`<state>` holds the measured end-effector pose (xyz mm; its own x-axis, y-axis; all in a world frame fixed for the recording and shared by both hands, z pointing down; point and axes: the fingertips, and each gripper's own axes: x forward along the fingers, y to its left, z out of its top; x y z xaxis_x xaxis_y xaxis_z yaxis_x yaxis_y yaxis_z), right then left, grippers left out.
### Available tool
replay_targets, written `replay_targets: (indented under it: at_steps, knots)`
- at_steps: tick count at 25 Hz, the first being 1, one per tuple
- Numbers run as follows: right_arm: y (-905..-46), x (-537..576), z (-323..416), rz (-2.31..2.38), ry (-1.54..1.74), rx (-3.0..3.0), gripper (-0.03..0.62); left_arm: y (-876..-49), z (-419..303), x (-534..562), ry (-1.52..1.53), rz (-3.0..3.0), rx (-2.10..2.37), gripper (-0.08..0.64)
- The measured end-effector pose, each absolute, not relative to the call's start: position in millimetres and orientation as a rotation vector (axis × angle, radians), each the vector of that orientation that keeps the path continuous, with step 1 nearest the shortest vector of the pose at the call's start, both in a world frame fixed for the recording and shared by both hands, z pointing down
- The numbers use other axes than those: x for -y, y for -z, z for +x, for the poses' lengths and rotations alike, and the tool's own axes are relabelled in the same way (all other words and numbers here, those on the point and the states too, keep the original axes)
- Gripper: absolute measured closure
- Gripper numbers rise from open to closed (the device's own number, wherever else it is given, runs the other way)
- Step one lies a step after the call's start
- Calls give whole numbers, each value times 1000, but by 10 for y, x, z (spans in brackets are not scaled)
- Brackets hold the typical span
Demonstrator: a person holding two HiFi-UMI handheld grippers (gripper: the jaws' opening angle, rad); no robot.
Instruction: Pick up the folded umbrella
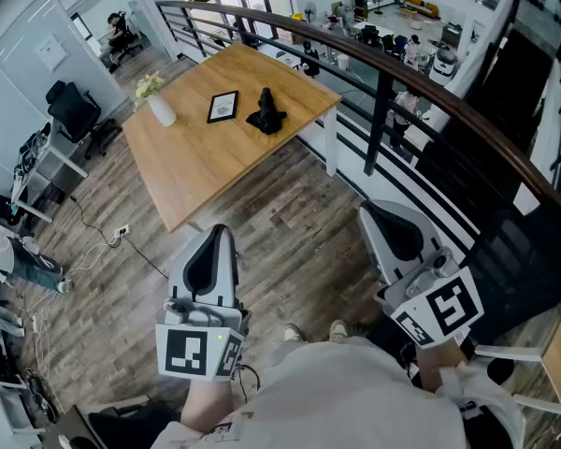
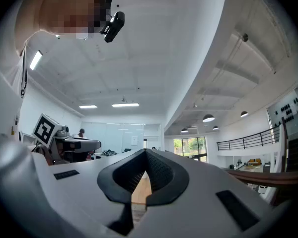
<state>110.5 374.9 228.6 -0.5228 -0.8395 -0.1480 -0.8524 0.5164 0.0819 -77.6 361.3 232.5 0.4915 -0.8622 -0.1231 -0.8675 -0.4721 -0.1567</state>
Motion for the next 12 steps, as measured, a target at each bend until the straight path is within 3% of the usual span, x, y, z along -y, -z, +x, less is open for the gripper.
replay_targets:
  at_steps: [12]
  knots:
    - [-2181, -3869, 1219, -1453, -167, -2621, 564, -2252, -641, -3743, -59, -2565, -1474, 540]
